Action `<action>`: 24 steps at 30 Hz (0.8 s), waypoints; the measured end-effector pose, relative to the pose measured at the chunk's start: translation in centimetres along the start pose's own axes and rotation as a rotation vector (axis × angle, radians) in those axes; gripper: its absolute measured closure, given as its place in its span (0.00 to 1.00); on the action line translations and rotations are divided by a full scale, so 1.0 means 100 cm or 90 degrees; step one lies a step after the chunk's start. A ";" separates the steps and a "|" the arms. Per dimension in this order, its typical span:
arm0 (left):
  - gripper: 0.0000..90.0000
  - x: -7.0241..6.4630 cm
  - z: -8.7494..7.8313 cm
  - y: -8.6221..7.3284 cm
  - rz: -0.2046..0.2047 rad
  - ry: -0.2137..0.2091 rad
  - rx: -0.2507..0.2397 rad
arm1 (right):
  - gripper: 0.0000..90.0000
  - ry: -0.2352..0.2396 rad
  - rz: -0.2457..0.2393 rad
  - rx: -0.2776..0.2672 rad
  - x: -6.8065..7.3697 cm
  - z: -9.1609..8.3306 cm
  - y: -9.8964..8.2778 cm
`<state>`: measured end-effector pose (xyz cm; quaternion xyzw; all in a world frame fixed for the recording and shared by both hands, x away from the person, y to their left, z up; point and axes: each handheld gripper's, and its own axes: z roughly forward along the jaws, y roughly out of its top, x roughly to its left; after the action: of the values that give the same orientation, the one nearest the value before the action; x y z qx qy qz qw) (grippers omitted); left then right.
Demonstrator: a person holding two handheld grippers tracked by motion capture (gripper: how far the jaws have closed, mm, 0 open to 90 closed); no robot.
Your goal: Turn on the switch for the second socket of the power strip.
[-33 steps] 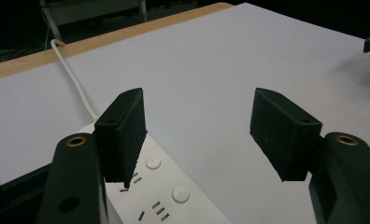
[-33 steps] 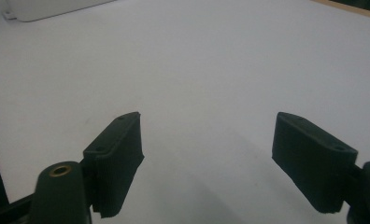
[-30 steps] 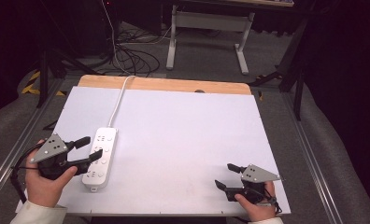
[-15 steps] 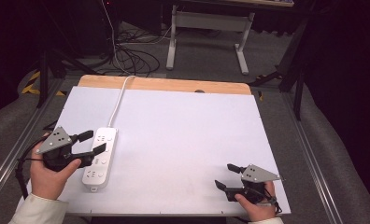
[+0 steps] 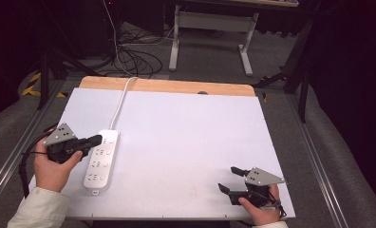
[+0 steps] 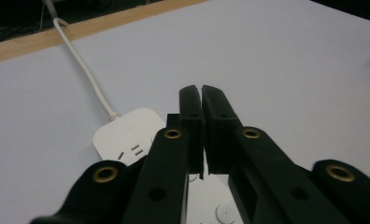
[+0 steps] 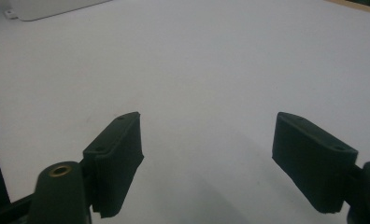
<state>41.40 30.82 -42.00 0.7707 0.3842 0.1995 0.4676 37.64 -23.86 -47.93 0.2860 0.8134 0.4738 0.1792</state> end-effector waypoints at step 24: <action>1.00 0.007 0.034 -0.002 0.017 -0.027 0.148 | 0.28 0.001 -0.003 0.002 0.000 0.000 0.000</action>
<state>44.05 29.48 -43.90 0.8289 0.3841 0.1434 0.3806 37.63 -23.84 -47.96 0.2843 0.8146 0.4727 0.1791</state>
